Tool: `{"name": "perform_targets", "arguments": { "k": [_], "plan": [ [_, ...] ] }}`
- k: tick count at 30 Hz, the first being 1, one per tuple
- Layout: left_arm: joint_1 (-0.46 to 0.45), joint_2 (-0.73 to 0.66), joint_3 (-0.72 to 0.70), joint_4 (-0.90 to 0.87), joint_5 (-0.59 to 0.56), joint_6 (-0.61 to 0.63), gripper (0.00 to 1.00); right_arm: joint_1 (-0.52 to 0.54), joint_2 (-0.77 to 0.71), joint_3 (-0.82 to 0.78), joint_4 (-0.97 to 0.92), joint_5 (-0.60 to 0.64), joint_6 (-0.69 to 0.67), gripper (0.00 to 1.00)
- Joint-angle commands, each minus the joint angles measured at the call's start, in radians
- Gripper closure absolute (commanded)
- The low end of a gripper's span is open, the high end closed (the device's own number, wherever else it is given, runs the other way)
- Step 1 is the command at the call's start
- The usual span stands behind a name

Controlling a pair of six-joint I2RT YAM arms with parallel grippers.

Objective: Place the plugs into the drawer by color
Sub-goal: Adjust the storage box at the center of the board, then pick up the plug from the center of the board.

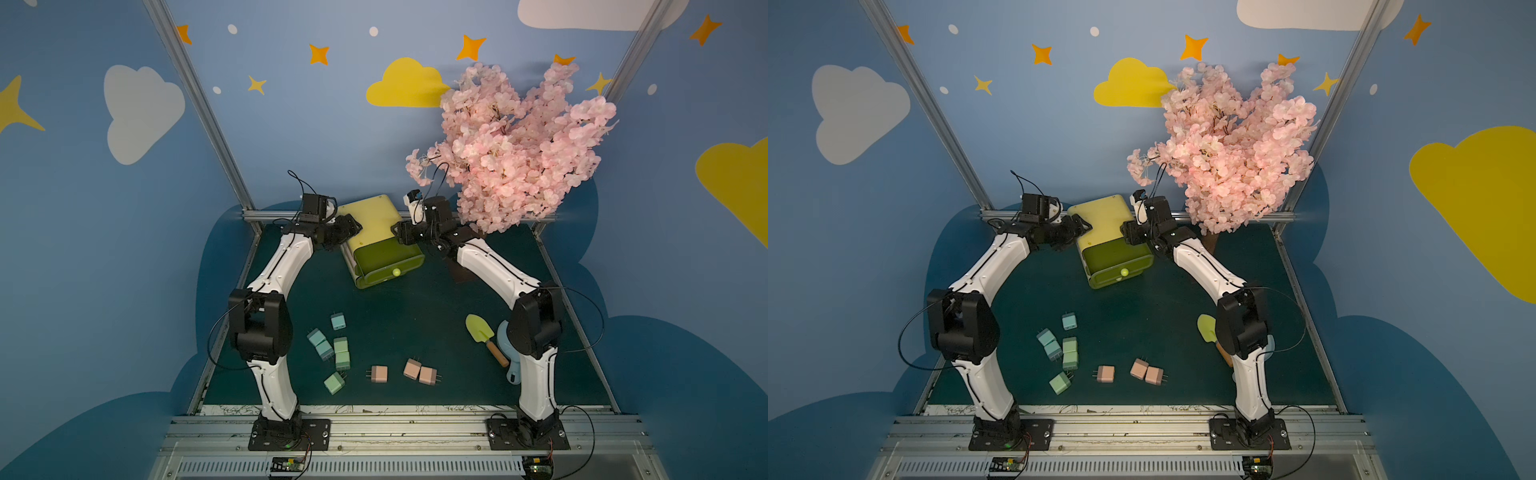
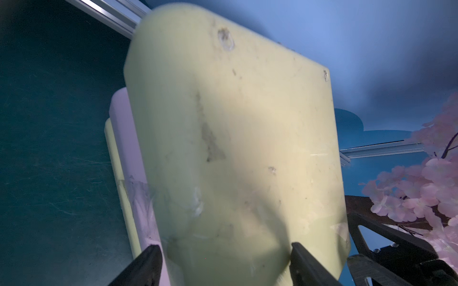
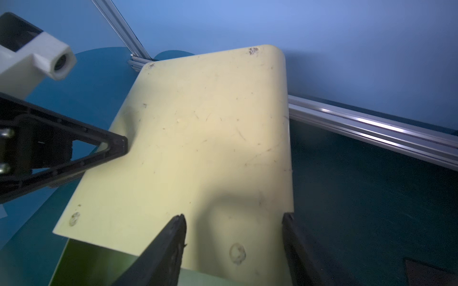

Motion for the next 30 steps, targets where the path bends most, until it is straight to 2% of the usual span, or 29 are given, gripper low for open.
{"name": "perform_targets", "arguments": {
  "k": [1,5,8,12,16,19,23,30],
  "plan": [
    [0.017,-0.015,0.011,-0.040,0.006,0.049,0.18,0.023,-0.058,0.021,-0.037,0.018,-0.012,0.35],
    [0.024,-0.013,0.010,-0.051,0.000,0.076,0.18,0.063,-0.125,0.012,-0.082,0.117,-0.009,0.37],
    [0.028,-0.013,0.012,-0.055,0.001,0.091,0.18,0.119,-0.187,-0.055,-0.090,0.205,0.032,0.37],
    [0.033,-0.015,0.018,-0.058,0.018,0.100,0.18,0.240,-0.273,-0.215,-0.038,0.291,0.106,0.38],
    [0.036,-0.013,0.032,-0.069,0.029,0.106,0.18,0.381,-0.289,-0.317,0.005,0.407,0.155,0.40],
    [0.040,-0.017,0.028,-0.070,0.033,0.106,0.18,0.466,-0.254,-0.341,0.033,0.470,0.182,0.40],
    [0.043,-0.024,0.022,-0.068,0.031,0.106,0.18,0.540,-0.153,-0.301,0.049,0.458,0.175,0.41],
    [0.054,-0.045,-0.003,-0.057,0.025,0.108,0.18,0.595,0.035,-0.162,0.011,0.465,0.179,0.41]
  ]
}}
